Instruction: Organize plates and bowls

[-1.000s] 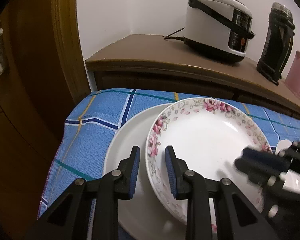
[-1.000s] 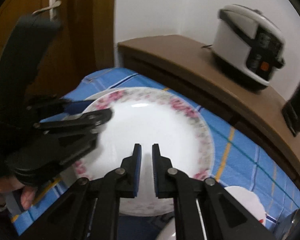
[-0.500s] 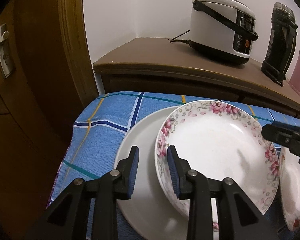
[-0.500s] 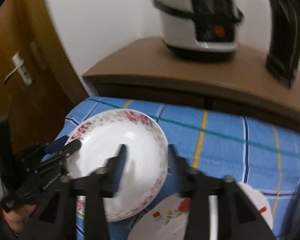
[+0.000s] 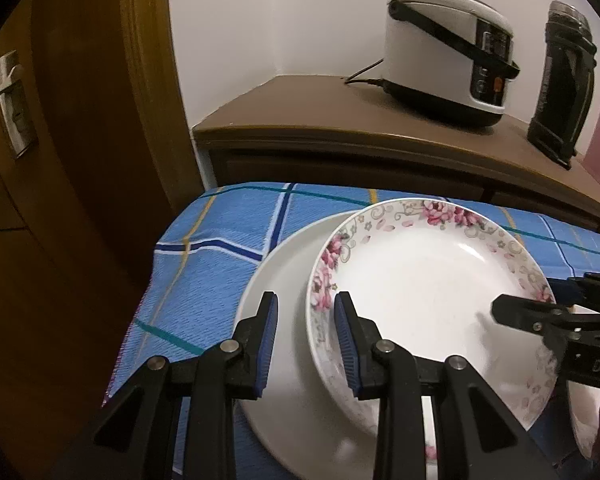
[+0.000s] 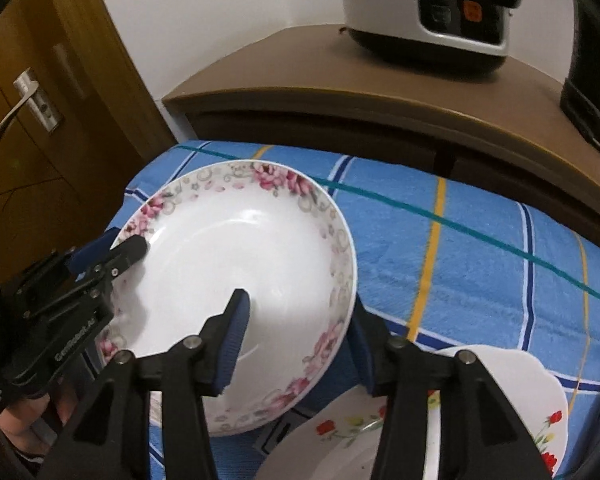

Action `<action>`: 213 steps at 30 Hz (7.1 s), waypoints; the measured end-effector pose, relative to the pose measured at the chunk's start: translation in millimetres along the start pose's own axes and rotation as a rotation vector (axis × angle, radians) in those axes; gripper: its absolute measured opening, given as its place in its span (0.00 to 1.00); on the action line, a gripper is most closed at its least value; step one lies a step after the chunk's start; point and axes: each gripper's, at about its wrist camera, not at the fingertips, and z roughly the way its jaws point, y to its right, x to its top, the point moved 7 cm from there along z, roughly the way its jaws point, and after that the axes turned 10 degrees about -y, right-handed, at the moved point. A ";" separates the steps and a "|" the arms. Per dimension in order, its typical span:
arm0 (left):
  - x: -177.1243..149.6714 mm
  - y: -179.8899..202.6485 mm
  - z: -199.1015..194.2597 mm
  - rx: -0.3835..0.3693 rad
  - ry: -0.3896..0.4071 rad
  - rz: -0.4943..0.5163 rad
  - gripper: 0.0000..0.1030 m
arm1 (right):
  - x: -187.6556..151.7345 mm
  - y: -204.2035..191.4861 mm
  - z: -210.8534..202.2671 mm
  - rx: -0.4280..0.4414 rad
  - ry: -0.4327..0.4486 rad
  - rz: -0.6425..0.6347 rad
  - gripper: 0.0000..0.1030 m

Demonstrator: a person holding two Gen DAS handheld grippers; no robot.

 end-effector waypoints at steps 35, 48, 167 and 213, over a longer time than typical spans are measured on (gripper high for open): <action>2.0 21.7 -78.5 -0.063 0.284 0.005 0.35 | -101.6 40.3 -102.6 -0.207 0.218 0.124 0.40; -64.5 142.9 -79.4 -0.285 0.088 0.239 0.35 | -148.6 76.7 -101.0 -0.310 0.125 0.162 0.39; 1.3 14.5 -112.2 -0.121 0.298 -0.049 0.38 | -18.1 -26.5 -109.0 -0.119 0.374 -0.052 0.30; 5.3 -21.8 -62.9 -0.036 0.319 -0.136 0.38 | 13.7 -39.6 -59.6 -0.093 0.360 -0.089 0.30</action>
